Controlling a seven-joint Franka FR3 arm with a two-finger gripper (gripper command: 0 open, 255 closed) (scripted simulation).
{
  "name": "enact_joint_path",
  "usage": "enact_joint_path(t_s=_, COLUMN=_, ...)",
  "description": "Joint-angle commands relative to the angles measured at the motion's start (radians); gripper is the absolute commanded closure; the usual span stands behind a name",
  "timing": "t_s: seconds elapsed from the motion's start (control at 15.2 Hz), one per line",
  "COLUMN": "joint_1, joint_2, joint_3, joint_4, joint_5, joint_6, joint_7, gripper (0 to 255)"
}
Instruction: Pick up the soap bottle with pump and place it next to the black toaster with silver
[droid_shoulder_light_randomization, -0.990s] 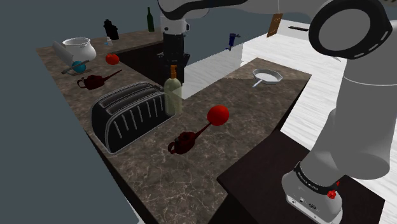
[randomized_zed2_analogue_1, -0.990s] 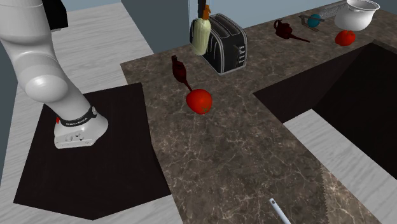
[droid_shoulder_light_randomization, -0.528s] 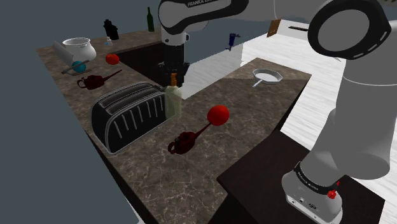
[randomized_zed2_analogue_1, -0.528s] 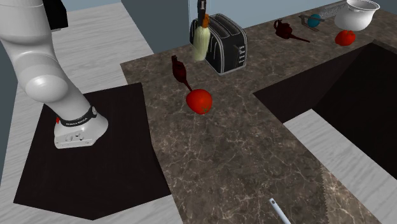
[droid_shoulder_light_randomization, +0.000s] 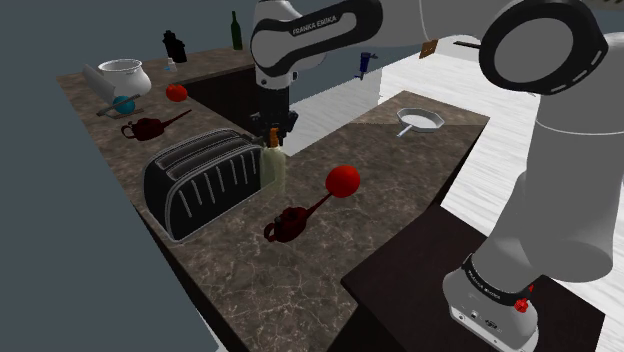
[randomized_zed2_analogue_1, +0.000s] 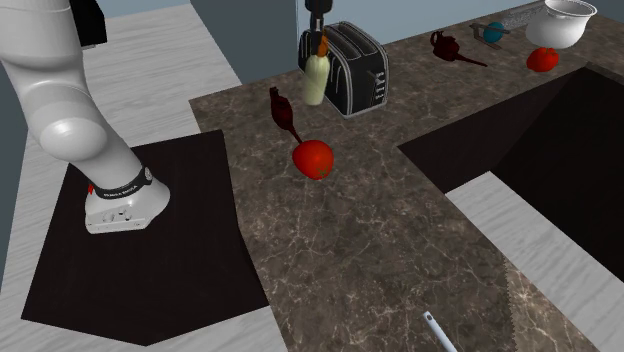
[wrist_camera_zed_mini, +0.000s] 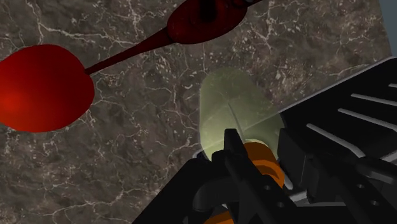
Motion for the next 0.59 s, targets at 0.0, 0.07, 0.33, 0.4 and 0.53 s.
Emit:
enact_joint_path(t_s=0.0, joint_1=-0.001, joint_2=0.007, joint_3=0.000, joint_4=-0.017, joint_5=0.002, joint_6=0.024, joint_7=-0.004, gripper=255)
enact_joint_path(t_s=0.07, joint_1=-0.001, joint_2=0.011, joint_3=0.000, joint_4=-0.025, joint_5=0.003, joint_6=0.036, joint_7=-0.006, gripper=255)
enact_joint_path(t_s=0.33, joint_1=-0.001, joint_2=0.028, joint_3=0.002, joint_4=-0.054, joint_5=0.007, joint_6=0.082, joint_7=-0.012, gripper=255)
enact_joint_path(t_s=0.4, joint_1=-0.001, joint_2=0.033, joint_3=0.002, joint_4=-0.061, joint_5=0.008, joint_6=0.094, joint_7=-0.013, gripper=255)
enact_joint_path(t_s=0.53, joint_1=-0.001, joint_2=0.043, joint_3=0.003, joint_4=-0.074, joint_5=0.010, joint_6=0.117, joint_7=-0.016, gripper=255)
